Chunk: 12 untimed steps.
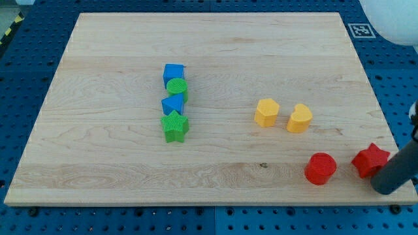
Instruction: Slide the red circle closer to the red star
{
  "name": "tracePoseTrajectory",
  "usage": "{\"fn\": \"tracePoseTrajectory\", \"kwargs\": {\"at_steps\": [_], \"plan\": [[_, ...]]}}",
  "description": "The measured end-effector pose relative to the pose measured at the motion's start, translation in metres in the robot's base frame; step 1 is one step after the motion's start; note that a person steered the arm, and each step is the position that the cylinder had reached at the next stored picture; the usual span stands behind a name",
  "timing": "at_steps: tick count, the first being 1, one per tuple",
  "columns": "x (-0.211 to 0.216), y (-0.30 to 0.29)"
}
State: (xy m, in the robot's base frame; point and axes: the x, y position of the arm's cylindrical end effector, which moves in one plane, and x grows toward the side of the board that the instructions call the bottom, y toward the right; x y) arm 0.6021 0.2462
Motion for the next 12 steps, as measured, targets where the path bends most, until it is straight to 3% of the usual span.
{"fn": "tracePoseTrajectory", "kwargs": {"at_steps": [1, 3, 5, 8, 10, 12], "plan": [[-0.016, -0.005], [0.017, -0.028], [0.016, -0.122], [-0.016, -0.122], [0.010, -0.118], [0.002, -0.103]]}}
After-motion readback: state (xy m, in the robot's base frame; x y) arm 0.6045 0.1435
